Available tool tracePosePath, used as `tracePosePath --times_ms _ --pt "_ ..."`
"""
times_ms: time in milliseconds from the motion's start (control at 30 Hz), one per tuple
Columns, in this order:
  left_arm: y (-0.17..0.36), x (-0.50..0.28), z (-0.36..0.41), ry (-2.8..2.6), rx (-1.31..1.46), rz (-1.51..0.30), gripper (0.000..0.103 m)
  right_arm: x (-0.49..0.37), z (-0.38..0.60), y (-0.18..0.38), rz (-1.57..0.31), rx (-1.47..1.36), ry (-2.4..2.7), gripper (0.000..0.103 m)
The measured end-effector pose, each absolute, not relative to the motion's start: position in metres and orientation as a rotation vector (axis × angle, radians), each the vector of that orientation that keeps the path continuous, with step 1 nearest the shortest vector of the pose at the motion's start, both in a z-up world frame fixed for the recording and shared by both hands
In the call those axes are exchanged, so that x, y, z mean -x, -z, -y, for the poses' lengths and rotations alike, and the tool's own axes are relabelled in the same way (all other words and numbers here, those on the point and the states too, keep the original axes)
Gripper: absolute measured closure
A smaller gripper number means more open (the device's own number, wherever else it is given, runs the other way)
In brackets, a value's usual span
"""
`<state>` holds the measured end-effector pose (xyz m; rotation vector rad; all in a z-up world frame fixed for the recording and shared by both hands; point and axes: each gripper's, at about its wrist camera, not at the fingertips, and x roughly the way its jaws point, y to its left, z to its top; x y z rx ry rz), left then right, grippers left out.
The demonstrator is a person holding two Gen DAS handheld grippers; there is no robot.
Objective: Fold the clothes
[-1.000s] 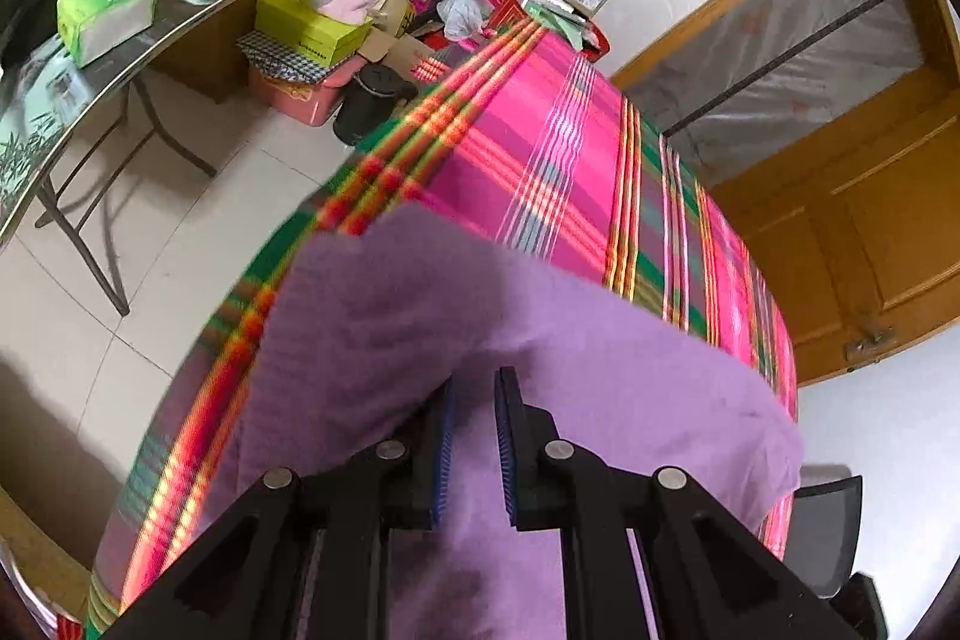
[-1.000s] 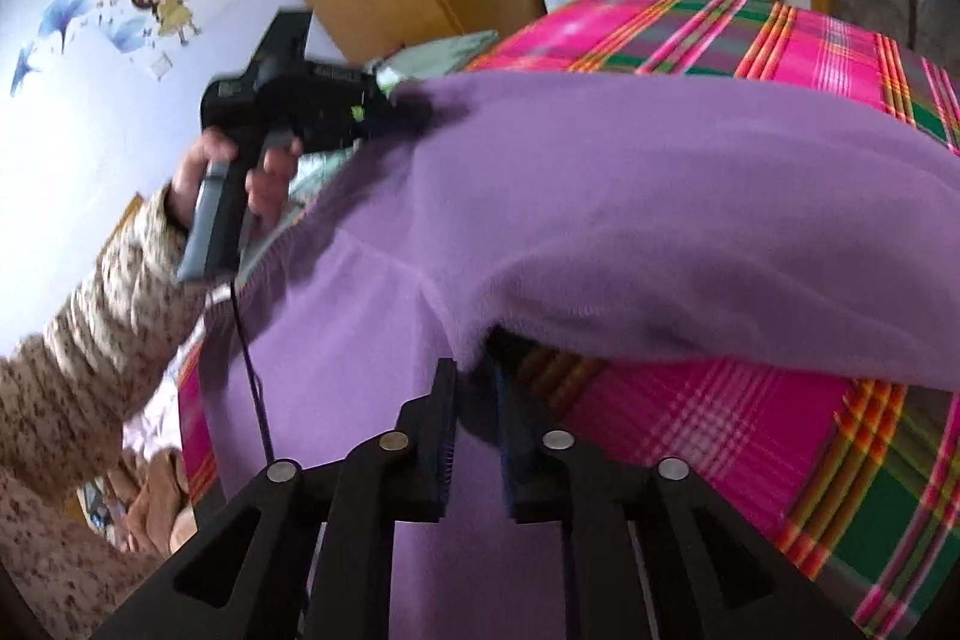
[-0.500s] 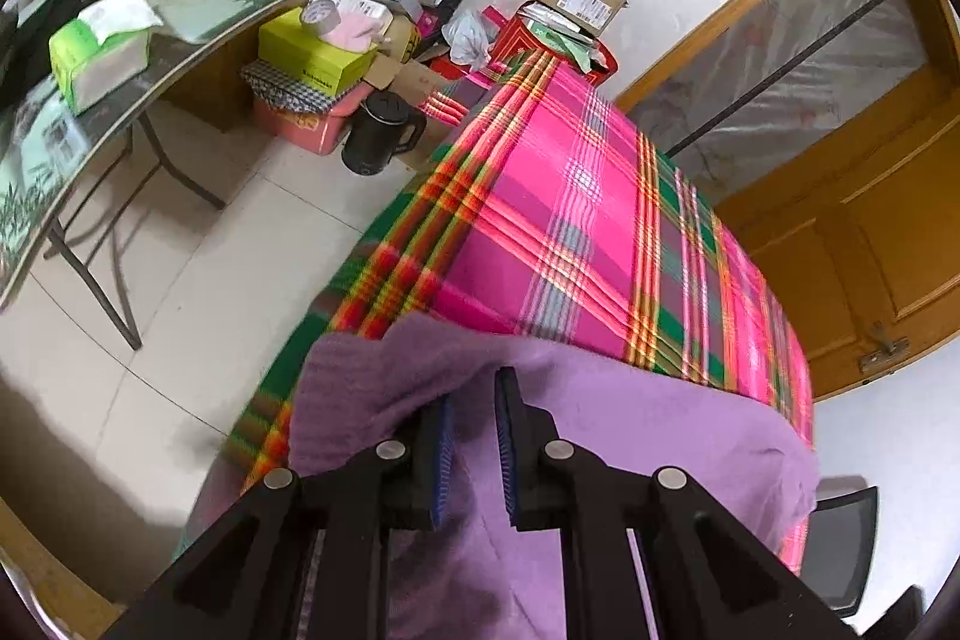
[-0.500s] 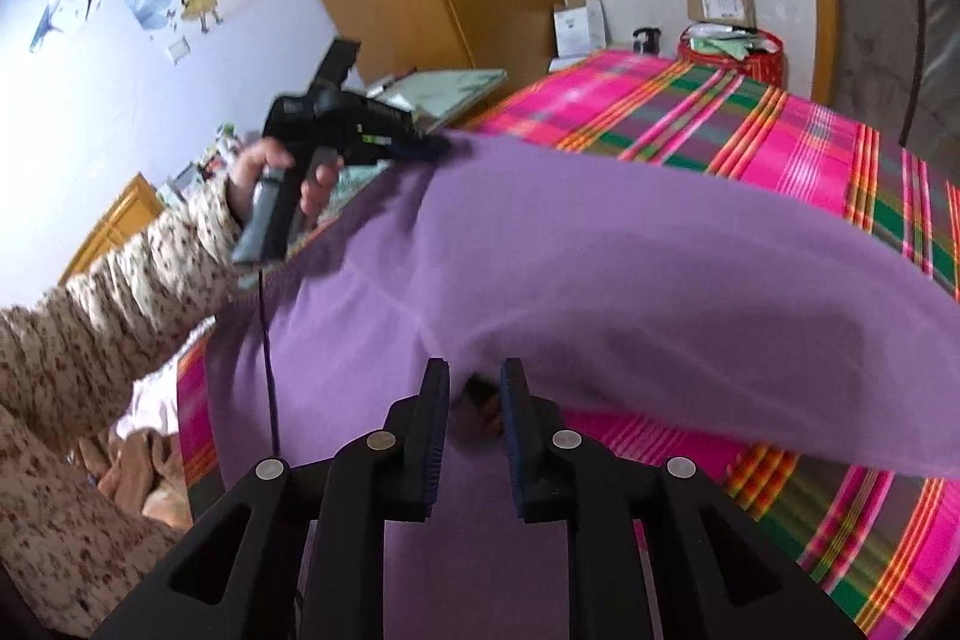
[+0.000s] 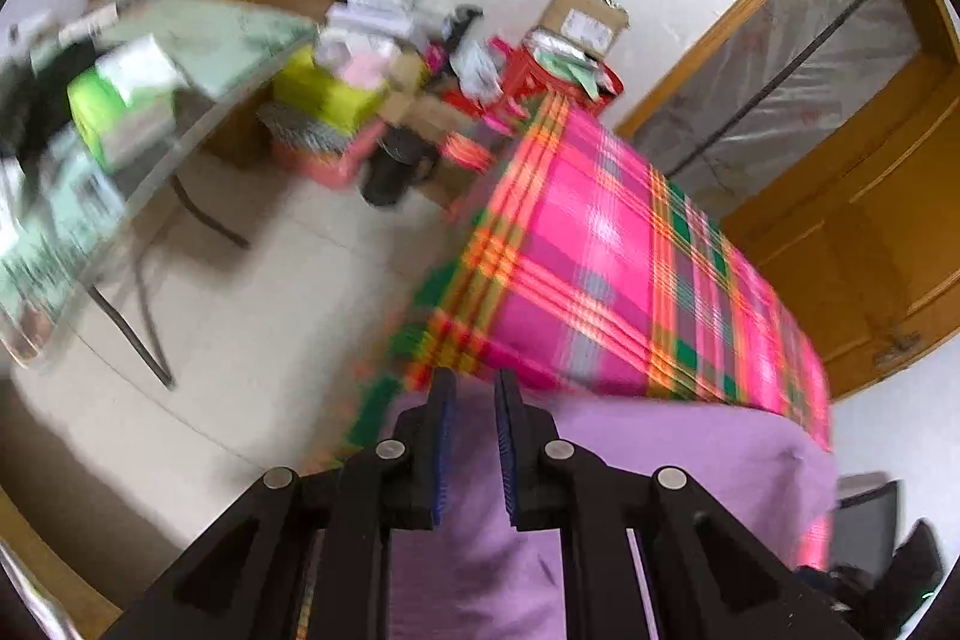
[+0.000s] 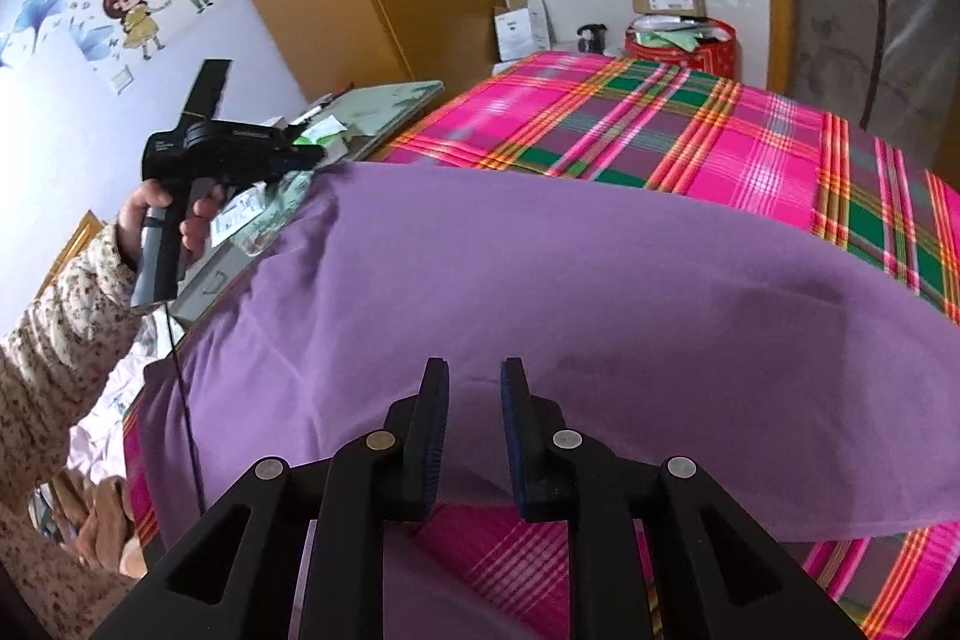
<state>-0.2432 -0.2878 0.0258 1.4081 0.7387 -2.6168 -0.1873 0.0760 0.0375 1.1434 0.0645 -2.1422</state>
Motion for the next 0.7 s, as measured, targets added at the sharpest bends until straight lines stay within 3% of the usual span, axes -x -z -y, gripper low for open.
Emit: tracePosePath --times_ms 133,267,600,700 --pt "-0.033 0.245 0.283 2.687 -1.428 -0.682 0.082 0.200 -0.071 -0.043 -0.113 -1.108 2.162 0.084" --pt "-0.039 0.248 0.253 2.793 -1.488 -0.406 0.074 0.223 -0.068 -0.045 -0.178 -1.088 2.193 0.068" --pt "-0.022 0.266 0.208 2.757 -1.567 0.182 0.071 0.285 -0.051 -0.023 -0.377 -1.121 2.235 0.068" --pt "-0.018 0.271 0.206 2.746 -1.579 0.246 0.071 0.305 -0.050 -0.016 -0.371 -1.137 2.241 0.068"
